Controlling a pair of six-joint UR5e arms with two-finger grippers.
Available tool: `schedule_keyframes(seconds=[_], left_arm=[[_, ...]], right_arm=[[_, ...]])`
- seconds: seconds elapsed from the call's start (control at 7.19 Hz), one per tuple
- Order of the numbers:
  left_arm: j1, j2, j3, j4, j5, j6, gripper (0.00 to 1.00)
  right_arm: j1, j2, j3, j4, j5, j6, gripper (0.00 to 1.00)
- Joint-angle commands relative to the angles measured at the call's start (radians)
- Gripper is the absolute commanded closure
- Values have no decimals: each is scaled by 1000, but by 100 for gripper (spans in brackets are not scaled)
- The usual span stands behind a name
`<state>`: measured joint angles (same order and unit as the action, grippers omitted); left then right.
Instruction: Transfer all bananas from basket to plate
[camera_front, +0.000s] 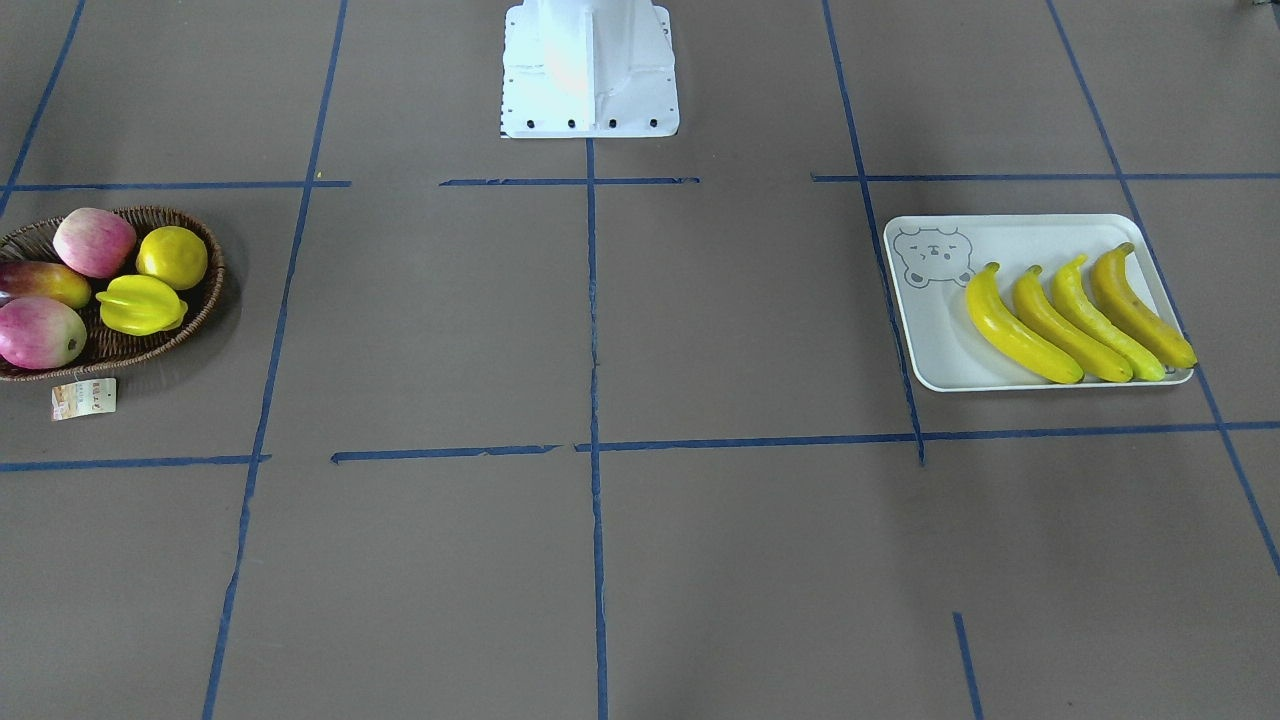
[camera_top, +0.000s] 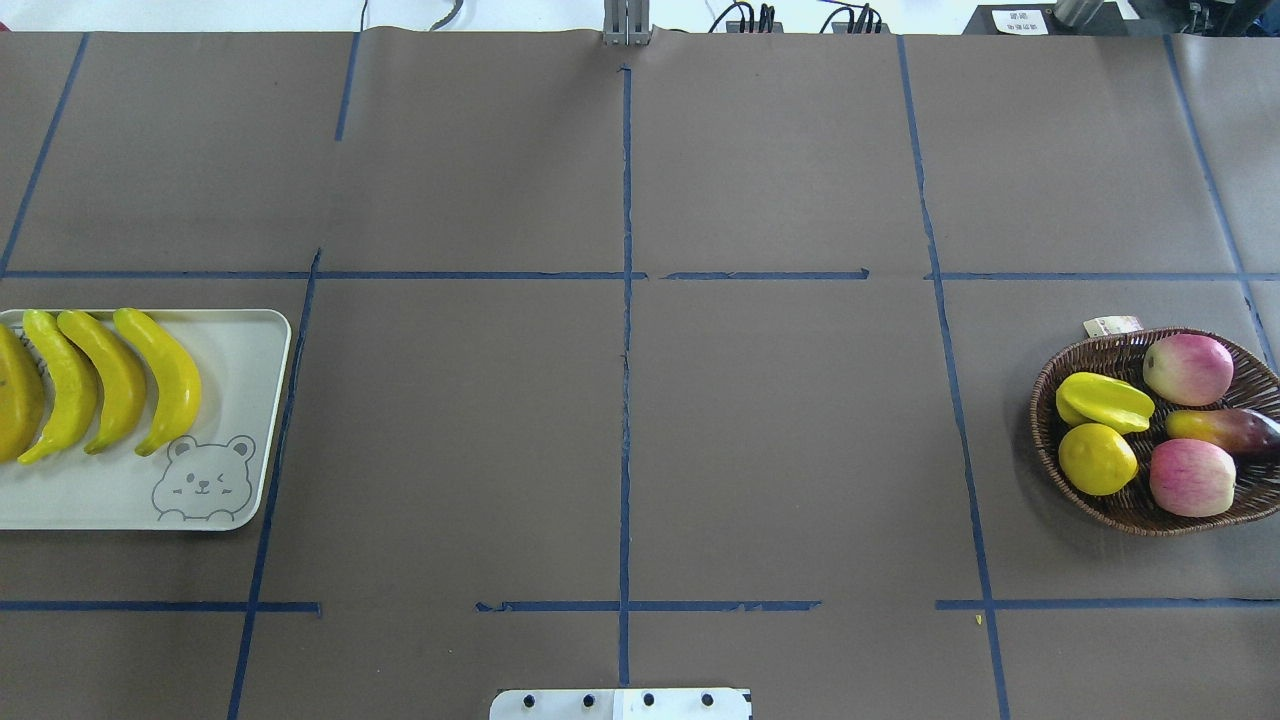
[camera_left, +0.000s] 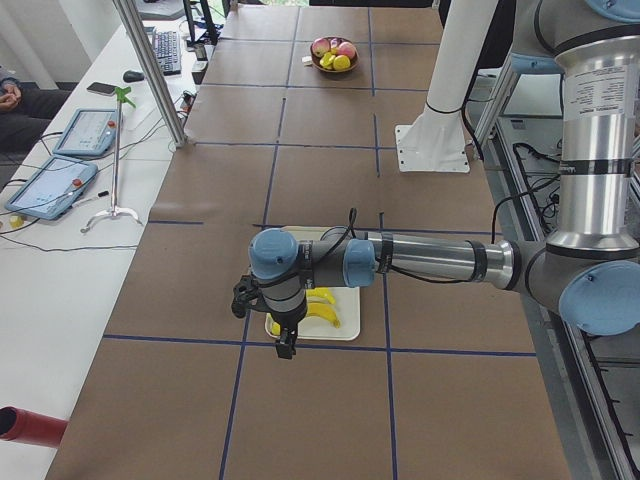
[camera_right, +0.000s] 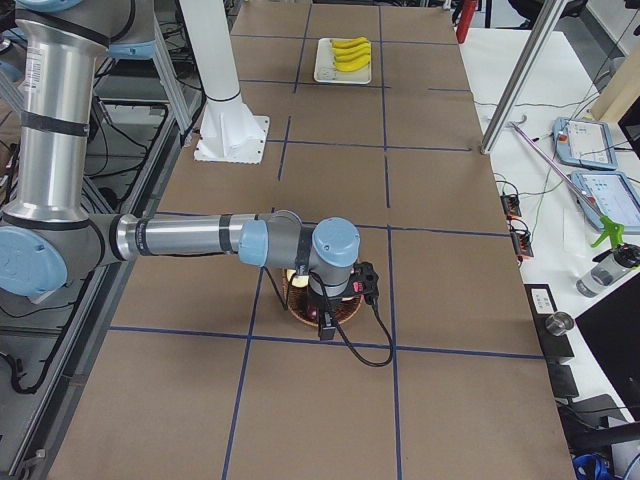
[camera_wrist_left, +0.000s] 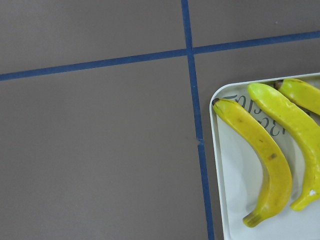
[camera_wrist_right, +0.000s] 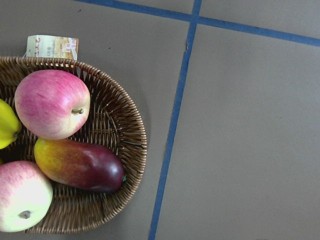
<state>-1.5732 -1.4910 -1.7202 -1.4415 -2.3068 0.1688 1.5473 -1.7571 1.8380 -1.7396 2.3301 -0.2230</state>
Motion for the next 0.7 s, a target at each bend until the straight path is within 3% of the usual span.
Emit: schedule_keyframes(seconds=[0.0, 0.56], left_arm=[[1, 6, -7, -2, 0, 6, 0], [4, 26, -13, -3, -8, 9, 0]], right_arm=[[0, -1, 0, 0, 3, 5, 0], [0, -9, 15, 3, -2, 5, 0]])
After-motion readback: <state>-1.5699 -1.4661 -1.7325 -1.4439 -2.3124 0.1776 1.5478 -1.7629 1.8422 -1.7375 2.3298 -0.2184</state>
